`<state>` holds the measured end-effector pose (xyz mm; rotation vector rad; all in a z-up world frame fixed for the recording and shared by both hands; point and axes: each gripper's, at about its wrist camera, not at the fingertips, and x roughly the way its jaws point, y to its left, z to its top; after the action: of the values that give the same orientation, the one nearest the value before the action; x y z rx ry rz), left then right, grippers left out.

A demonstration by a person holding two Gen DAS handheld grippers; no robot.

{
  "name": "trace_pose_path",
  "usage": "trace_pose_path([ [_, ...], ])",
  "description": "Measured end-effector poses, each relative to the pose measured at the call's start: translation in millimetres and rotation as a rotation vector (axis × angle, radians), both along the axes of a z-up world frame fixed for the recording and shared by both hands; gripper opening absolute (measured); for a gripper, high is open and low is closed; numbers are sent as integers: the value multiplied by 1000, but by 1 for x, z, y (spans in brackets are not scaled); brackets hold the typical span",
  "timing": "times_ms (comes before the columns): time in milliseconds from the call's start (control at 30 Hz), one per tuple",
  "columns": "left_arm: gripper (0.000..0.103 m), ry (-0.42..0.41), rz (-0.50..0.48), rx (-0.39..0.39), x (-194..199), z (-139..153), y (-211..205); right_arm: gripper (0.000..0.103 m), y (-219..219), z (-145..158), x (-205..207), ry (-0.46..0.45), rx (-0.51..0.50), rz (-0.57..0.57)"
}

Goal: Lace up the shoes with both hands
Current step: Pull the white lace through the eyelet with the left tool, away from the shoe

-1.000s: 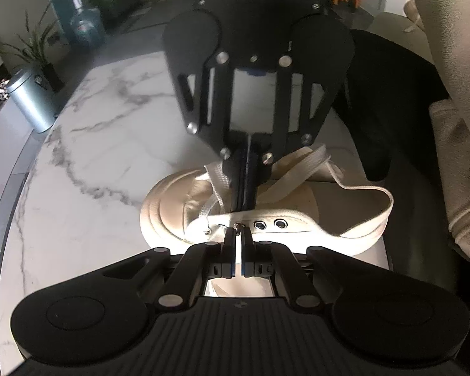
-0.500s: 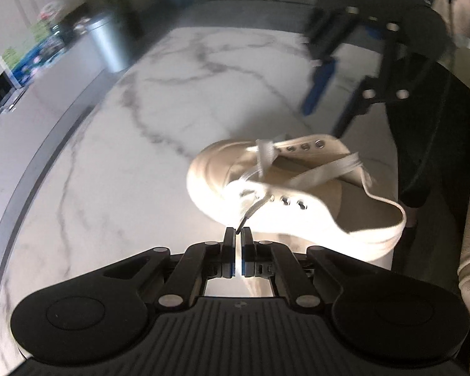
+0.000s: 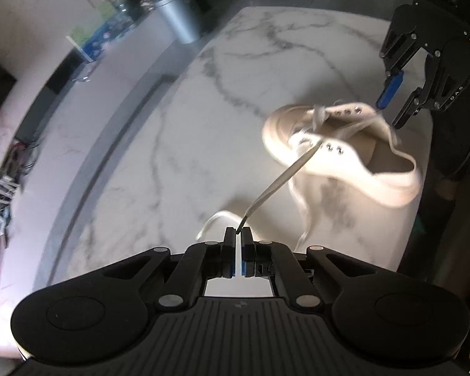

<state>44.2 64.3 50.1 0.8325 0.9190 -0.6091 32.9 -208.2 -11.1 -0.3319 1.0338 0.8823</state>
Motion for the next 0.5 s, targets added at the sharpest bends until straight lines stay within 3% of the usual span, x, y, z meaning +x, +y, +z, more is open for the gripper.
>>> trace_pose_path([
  [367, 2, -116, 111, 80, -31, 48, 30, 28, 14, -4, 0, -39, -19, -122],
  [500, 2, -137, 123, 112, -45, 60, 35, 9, 21, -6, 5, -59, -42, -149],
])
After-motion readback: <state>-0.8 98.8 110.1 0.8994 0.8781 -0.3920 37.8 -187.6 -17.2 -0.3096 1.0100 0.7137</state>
